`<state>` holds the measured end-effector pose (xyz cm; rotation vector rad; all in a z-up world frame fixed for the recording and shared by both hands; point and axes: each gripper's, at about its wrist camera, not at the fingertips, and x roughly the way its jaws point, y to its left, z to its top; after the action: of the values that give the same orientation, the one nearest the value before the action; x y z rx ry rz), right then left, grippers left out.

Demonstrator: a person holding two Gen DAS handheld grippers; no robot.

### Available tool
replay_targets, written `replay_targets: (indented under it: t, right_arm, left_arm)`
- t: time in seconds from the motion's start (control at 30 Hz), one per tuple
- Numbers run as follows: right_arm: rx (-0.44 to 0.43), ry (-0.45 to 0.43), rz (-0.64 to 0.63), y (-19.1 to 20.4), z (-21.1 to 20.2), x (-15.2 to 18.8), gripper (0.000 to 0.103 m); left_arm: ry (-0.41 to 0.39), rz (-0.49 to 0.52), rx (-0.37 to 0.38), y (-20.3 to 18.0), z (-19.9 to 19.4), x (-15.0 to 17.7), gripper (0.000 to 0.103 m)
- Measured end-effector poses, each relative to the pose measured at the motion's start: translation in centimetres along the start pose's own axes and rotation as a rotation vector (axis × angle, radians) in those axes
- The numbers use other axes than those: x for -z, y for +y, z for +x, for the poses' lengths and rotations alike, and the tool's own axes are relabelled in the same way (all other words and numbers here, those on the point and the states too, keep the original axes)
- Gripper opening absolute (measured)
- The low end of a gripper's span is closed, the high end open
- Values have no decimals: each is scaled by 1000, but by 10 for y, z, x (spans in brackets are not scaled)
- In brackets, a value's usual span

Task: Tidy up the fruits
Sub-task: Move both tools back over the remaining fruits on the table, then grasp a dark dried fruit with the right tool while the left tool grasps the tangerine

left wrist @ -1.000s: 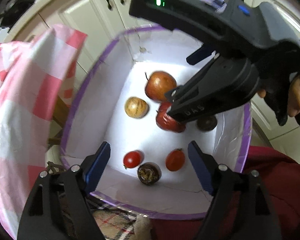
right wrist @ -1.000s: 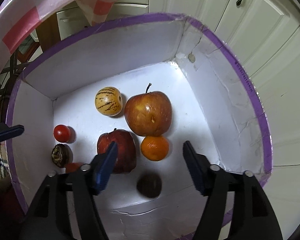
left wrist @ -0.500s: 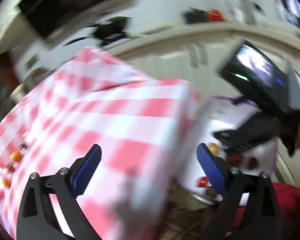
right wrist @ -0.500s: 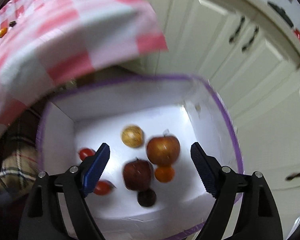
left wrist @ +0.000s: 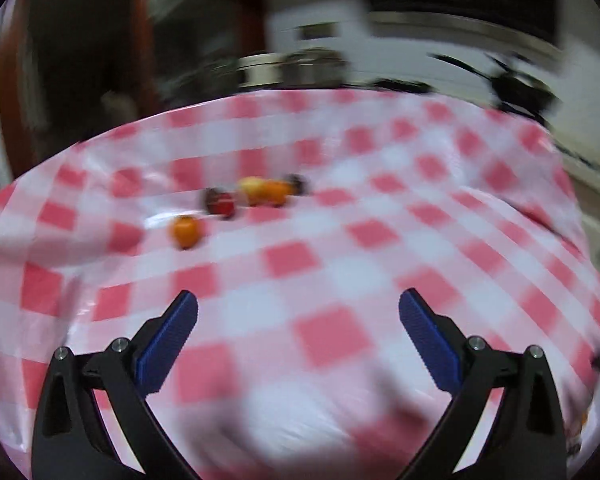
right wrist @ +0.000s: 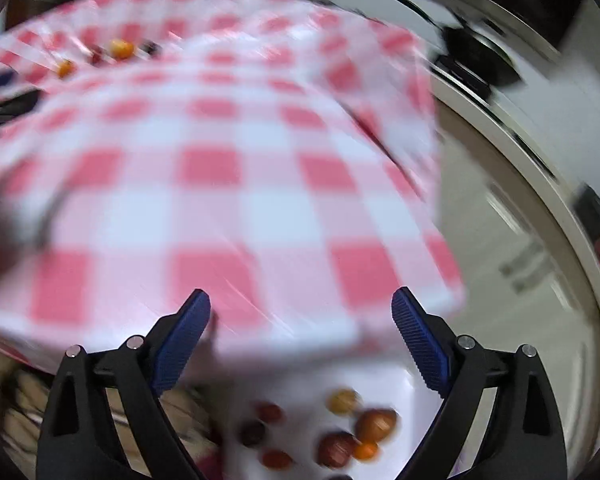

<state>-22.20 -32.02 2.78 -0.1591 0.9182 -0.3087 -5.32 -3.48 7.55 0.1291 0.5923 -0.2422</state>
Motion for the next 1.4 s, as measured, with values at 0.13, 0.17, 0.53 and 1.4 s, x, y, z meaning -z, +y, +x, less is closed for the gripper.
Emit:
replay_targets:
  t: [0.13, 0.17, 0.53, 1.4]
  right_arm:
    - [-72, -95, -111, 55, -11, -55, 90]
    - [-91, -104, -120, 64, -12, -61, 90]
    - [-387, -171, -26, 146, 81, -192, 90]
    - [-552, -55, 281, 220, 259, -391, 60]
  left_arm:
    - [42, -125, -89, 61, 34, -21, 101]
    - [64, -177, -101, 77, 47, -26, 101]
    - [114, -255, -153, 120, 146, -57, 101]
    - [136, -352, 62, 136, 168, -38, 101]
